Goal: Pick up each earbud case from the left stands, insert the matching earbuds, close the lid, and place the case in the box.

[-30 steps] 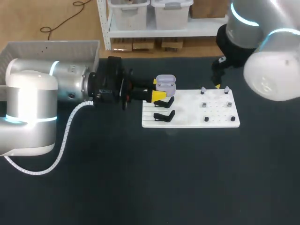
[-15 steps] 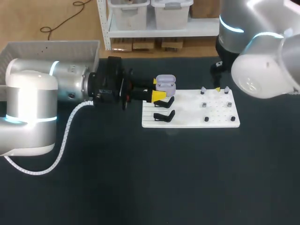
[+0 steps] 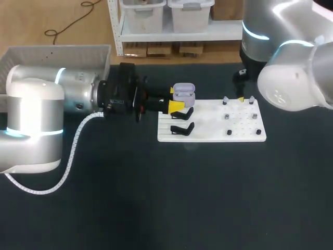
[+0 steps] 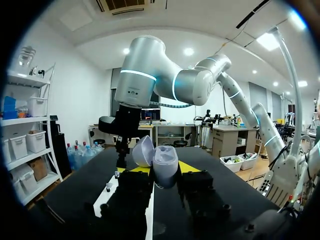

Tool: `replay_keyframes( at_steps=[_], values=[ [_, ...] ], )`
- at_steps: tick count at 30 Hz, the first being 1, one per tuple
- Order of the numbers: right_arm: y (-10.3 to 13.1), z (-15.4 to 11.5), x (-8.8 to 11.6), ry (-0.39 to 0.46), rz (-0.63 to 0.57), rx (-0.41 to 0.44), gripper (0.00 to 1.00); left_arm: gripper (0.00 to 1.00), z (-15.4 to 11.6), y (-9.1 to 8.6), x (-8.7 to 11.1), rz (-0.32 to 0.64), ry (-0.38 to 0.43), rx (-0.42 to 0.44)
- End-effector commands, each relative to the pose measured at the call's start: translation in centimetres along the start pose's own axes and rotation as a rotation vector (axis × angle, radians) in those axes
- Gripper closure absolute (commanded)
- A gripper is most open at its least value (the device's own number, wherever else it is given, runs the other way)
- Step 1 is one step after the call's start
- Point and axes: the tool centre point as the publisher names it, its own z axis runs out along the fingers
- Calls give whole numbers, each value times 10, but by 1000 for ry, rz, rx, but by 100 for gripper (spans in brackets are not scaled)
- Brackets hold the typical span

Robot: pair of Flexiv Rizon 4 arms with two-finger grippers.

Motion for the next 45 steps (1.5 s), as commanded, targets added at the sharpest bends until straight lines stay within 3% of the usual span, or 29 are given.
replay_keyframes(
  at_steps=[1,18,25,35,39,45],
  values=[
    [0,0,1,-3,1,2,0,100,0,0,1,3,-3,-2],
    [0,6,-4,-1,-3,11,0,100,0,0,1,3,-3,-2],
    [-4,20,-10,32,38,66,0,100,0,0,1,3,-3,-2],
    [-3,24,-20,81,106,67,0,100,0,0,1,3,-3,-2],
    [-1,26,-18,105,134,56,25,100,0,0,1,3,-3,-2],
    [7,22,-14,111,136,47,42,100,0,0,1,3,-3,-2]
  ],
)
